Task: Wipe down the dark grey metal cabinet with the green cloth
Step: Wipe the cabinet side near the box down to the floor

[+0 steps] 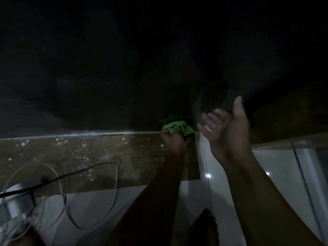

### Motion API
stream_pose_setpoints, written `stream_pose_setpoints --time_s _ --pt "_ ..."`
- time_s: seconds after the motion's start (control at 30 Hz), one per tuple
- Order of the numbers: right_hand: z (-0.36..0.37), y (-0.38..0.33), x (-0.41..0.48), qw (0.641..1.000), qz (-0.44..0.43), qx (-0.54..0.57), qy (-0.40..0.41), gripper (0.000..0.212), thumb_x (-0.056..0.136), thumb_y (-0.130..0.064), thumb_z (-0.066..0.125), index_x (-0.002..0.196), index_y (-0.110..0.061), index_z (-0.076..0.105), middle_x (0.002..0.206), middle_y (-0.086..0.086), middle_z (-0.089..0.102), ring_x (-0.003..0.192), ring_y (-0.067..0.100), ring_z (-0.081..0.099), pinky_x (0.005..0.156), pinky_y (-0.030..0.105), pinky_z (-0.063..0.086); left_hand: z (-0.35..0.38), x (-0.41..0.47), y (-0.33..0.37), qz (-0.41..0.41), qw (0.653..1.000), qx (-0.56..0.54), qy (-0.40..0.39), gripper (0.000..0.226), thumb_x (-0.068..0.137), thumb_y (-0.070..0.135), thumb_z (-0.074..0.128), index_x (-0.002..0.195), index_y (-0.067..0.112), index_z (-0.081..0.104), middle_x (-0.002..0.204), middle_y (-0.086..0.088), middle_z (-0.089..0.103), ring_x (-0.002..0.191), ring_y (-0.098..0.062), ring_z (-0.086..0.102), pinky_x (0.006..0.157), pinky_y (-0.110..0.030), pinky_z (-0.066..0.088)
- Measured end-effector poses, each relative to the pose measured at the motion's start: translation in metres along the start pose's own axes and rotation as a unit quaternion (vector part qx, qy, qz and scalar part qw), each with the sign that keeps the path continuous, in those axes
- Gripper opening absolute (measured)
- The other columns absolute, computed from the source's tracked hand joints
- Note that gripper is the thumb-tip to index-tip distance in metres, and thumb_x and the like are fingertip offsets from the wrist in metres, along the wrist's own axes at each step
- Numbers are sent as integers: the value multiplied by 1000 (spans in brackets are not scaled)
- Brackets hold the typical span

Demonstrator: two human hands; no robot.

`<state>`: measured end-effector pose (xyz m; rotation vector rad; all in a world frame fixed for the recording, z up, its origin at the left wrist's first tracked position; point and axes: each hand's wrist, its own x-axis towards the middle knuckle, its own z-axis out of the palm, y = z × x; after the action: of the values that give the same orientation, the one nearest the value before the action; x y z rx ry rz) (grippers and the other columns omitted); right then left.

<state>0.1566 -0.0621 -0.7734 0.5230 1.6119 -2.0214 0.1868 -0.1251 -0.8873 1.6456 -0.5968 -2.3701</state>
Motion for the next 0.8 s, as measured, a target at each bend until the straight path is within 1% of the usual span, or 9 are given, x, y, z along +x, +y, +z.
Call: stream_pose_setpoints --time_s 0.07,0.17,0.3,0.4,0.5,0.57,0.67,0.73,0.8 --pt "-9 -5 3 998 -13 -64 9 59 100 -52 50 146 -14 46 146 8 52 129 19 55 104 43 48 -3 11 -7 14 1000 5 -2 48 96 21 59 140 24 40 142 -14 46 124 -37 52 96 -61 50" --pt "-33 -4 9 990 -46 -121 50 23 100 -25 57 121 -30 65 129 -3 67 122 13 60 96 37 52 -1 14 -18 65 994 78 -46 52 94 28 62 140 19 41 139 -15 50 120 -35 56 97 -56 51" --pt "-56 3 13 977 -65 -173 102 25 99 -27 58 122 -36 61 129 -9 60 116 7 56 92 34 48 25 -6 -32 121 981 129 -74 40 90 31 68 122 30 45 121 -3 52 112 -29 58 91 -55 54" --pt "-57 20 12 979 -15 -198 50 22 100 -43 53 119 -33 59 111 -15 60 97 -3 54 90 32 45 41 -29 -31 170 963 187 -95 26 94 29 64 111 29 44 106 5 55 103 -23 61 91 -54 54" --pt "-55 43 23 992 4 -130 -1 66 85 -70 57 141 -38 46 134 -5 62 121 18 60 101 51 49 40 -58 -21 195 940 185 -211 15 101 24 54 115 19 51 104 0 65 100 -21 67 89 -52 57" --pt "-51 50 32 999 -19 -50 0 78 82 -74 60 147 -34 42 139 3 60 126 24 61 98 50 53 31 -70 -11 197 924 165 -283 22 103 19 49 122 14 58 111 2 69 105 -18 68 91 -47 57" --pt "-32 44 35 997 -31 62 45 77 84 -74 58 143 -26 50 135 8 64 119 22 66 90 43 57 24 -80 7 230 896 174 -336 30 104 11 42 123 6 64 122 -6 67 115 -23 64 99 -48 52" --pt "-13 34 35 988 -76 91 96 72 85 -73 59 136 -22 55 126 9 68 111 24 69 91 47 58 22 -82 18 263 895 164 -322 27 103 8 42 115 -1 65 112 -17 70 107 -30 67 94 -50 54" --pt "3 20 34 969 -123 103 186 49 95 -57 58 126 -19 61 115 7 71 103 24 71 90 47 59 18 -77 31 293 903 150 -275 24 101 3 43 104 -3 66 92 -21 71 89 -28 70 82 -41 58"
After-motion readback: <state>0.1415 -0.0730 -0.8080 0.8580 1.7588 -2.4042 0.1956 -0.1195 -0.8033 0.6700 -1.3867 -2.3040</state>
